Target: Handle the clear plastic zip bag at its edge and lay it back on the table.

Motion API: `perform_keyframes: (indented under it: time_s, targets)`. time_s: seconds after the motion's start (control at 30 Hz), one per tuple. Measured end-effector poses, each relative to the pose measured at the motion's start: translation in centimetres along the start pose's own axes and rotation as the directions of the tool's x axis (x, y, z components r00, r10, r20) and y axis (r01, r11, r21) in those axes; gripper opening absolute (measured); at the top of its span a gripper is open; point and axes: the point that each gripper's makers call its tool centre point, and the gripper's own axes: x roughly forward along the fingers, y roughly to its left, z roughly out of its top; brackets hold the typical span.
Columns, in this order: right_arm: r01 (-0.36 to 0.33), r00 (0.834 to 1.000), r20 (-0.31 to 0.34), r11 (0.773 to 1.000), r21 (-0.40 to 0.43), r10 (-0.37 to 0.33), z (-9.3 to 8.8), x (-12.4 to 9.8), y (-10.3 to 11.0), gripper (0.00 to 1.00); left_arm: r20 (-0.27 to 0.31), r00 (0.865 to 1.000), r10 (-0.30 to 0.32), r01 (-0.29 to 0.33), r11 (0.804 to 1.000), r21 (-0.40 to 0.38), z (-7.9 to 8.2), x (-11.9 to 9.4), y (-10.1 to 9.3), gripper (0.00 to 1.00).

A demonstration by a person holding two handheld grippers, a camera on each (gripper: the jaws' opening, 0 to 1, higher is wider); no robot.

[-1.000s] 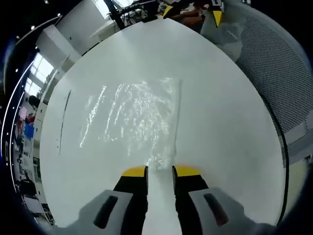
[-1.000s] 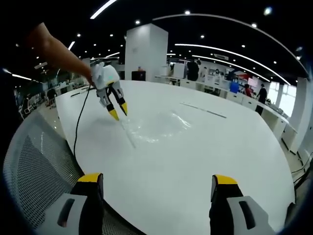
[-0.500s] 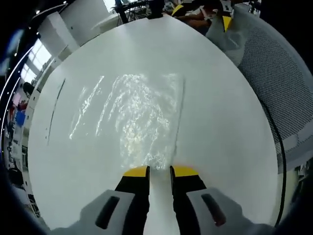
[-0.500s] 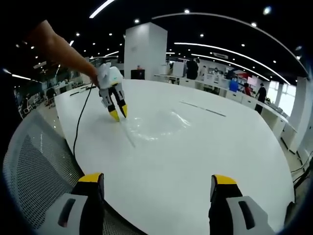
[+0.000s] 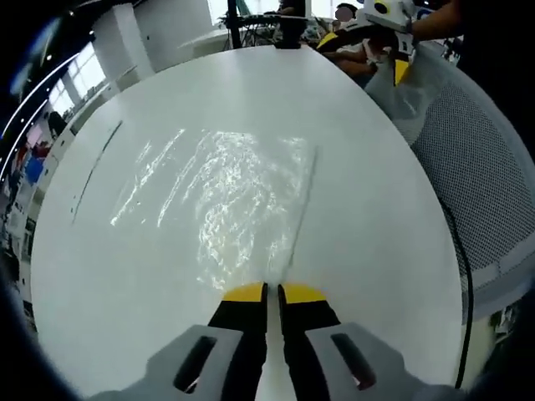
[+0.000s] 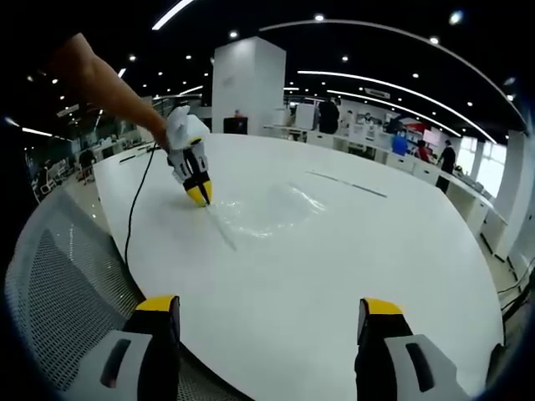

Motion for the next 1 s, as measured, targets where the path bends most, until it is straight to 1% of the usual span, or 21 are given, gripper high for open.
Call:
perform_keyframes:
  time_s: [0.1,0.17,0.27,0.3,0.33,0.37,0.4,0.5,0.63,0.8,0.83,0.93,1.0]
  targets:
    - [0.0,1.0,0.0,1.0,-0.002,0.0,0.0,0.0,0.0,0.88,-0.005,1.0,0.009,-0.009,1.0,0.001,0.0,0.0,-0.1,0.02]
    - [0.0,1.0,0.001,1.0,-0.006,0.0,0.1,0.0,0.0,0.88,-0.015,1.0,0.024,-0.024,1.0,0.016,0.1,0.0,0.0,0.01]
    - [-0.001,1.0,-0.001,1.0,-0.015,0.001,0.1,-0.1,0.1,0.88,-0.02,0.999,0.04,-0.04,0.999,0.028,-0.3,-0.1,0.2,0.0]
    - [-0.001,1.0,0.003,1.0,-0.01,0.001,0.2,-0.1,0.1,0.88,-0.019,0.999,0.04,-0.039,0.999,0.025,-0.3,-0.2,0.3,0.0]
    - [0.002,1.0,0.01,1.0,-0.002,-0.002,0.3,-0.1,0.0,0.88,-0.019,0.999,0.041,-0.041,0.999,0.005,-0.2,-0.3,0.2,0.0]
    - [0.005,1.0,0.011,1.0,0.0,-0.005,0.4,-0.1,-0.1,0.88,-0.029,0.999,0.044,-0.043,0.999,0.014,-0.3,-0.4,0.1,0.0]
    - [0.008,1.0,0.014,1.0,-0.004,-0.008,0.4,-0.2,-0.1,0.88,-0.043,0.998,0.052,-0.05,0.998,0.041,-0.5,-0.5,0.2,0.0]
    - [0.008,1.0,0.013,1.0,-0.019,-0.008,0.5,-0.2,0.0,0.87,-0.049,0.998,0.05,-0.048,0.998,0.034,-0.6,-0.6,0.0,0.0]
    - [0.007,1.0,0.018,0.999,-0.048,-0.006,0.9,-0.3,0.1,0.86,-0.062,0.997,0.056,-0.053,0.998,0.046,-0.5,-0.7,-0.5,0.0]
    - [-0.007,1.0,0.016,0.996,-0.094,0.008,1.6,-0.4,0.5,0.84,-0.059,0.997,0.059,-0.056,0.997,0.045,-0.1,-1.1,-0.7,0.0]
    - [-0.01,1.0,0.016,0.995,-0.103,0.012,1.9,-0.4,0.6,0.84,-0.06,0.997,0.056,-0.054,0.998,0.042,-0.3,-1.1,-0.7,0.0]
    - [-0.021,0.999,0.022,0.991,-0.129,0.024,2.8,-0.4,0.7,0.82,-0.071,0.996,0.057,-0.053,0.997,0.052,0.0,-1.6,-1.3,0.0]
    - [-0.028,0.999,0.029,0.99,-0.14,0.033,3.5,-0.3,0.8,0.8,-0.071,0.995,0.066,-0.062,0.996,0.059,0.0,-1.8,-1.4,0.0]
